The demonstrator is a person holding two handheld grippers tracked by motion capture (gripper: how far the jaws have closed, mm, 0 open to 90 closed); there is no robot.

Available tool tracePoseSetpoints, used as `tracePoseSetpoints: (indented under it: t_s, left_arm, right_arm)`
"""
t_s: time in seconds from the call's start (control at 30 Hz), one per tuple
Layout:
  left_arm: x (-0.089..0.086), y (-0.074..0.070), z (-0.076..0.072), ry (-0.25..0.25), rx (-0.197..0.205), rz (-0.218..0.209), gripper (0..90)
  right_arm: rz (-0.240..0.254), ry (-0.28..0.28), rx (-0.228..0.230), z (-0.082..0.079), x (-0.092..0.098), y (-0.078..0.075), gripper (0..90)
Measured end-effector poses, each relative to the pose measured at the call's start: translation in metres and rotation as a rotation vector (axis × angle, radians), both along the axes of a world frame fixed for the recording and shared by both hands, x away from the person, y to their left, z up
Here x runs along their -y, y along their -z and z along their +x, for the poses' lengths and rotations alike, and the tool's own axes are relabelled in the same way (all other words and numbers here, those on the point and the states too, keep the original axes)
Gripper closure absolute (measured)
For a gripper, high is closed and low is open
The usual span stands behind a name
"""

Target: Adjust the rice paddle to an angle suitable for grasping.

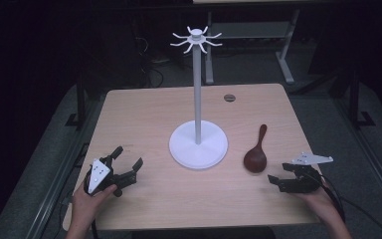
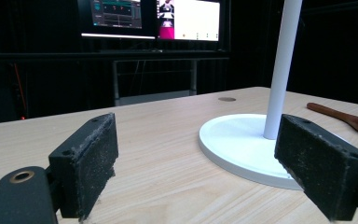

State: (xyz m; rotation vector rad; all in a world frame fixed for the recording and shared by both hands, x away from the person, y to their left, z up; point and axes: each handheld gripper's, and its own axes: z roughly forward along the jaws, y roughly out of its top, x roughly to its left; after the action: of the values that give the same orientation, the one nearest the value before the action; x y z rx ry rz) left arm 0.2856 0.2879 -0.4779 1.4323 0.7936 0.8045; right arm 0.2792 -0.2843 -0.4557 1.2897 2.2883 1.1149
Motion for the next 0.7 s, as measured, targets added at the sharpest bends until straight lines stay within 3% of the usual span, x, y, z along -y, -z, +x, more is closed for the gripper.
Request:
tracePoseSetpoints:
  t_s: [0.43, 0.7]
  left_arm:
    - [0.001, 0.000, 0.000, -0.002, -0.010, 0.002, 12.9]
    - [0.000, 0.000, 0.000, -0.002, -0.003, -0.001, 12.9]
  right_arm:
    - [0.001, -0.012, 0.009, 0.003, 0.002, 0.000, 22.3]
    - [0.021, 0.028, 0.028, 0.013, 0.008, -0.005, 22.3]
